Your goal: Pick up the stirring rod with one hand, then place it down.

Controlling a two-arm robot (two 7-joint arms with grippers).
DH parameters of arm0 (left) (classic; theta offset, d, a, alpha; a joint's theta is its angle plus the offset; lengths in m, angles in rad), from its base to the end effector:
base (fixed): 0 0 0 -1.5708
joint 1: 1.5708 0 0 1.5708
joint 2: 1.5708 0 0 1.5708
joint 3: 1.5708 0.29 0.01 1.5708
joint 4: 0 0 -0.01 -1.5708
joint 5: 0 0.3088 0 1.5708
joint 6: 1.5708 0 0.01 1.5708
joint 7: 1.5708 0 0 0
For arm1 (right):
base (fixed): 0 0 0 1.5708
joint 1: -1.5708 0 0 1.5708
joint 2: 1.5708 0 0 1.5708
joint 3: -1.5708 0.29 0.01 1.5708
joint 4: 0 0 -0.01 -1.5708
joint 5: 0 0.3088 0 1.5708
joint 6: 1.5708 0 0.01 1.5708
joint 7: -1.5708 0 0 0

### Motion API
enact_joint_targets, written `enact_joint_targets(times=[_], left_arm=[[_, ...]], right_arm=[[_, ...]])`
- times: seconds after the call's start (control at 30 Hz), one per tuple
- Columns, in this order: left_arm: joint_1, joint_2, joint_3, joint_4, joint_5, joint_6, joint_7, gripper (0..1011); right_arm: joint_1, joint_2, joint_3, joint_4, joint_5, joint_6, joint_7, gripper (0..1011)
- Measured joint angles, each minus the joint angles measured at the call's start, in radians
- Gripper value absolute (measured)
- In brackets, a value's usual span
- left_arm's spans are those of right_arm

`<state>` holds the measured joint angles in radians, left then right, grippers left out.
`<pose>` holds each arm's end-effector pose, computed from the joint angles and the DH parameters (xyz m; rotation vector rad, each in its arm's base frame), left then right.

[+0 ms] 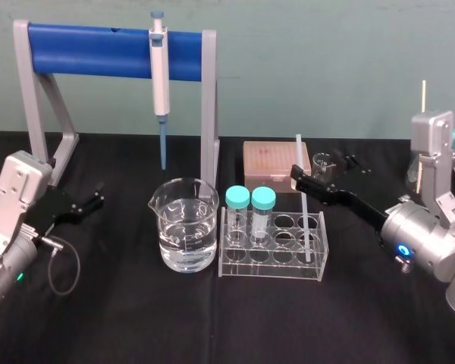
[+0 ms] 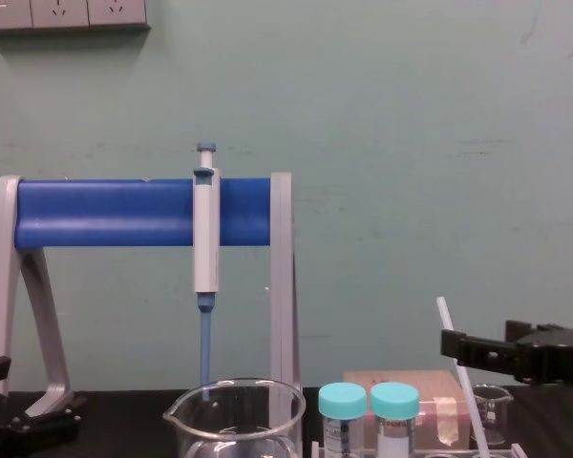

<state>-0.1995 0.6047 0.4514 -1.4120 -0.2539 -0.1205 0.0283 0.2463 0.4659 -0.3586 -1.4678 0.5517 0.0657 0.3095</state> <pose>0.3581 0.0827 -0.3023 0.3045 -0.2850 1.2480 0.3811 -0.0472 -0.2644 -0.0309 0.0856 -0.9908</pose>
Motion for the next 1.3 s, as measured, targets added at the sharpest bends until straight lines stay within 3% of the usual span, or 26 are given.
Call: enact_joint_targets(times=[0.53, 1.0, 1.3], left_arm=[[0.0, 0.0, 0.0, 0.0, 0.0, 0.0, 0.0, 1000], [0.0, 0.0, 0.0, 0.0, 0.0, 0.0, 0.0, 1000], [0.0, 0.0, 0.0, 0.0, 0.0, 0.0, 0.0, 1000]], right_arm=[[0.068, -0.082, -0.009, 0.068, -0.062, 0.063, -0.011, 1004], [0.093, -0.12, 0.003, 0.111, -0.104, 0.099, -0.02, 1004], [0.094, -0.123, 0.004, 0.113, -0.112, 0.1, -0.023, 1004]])
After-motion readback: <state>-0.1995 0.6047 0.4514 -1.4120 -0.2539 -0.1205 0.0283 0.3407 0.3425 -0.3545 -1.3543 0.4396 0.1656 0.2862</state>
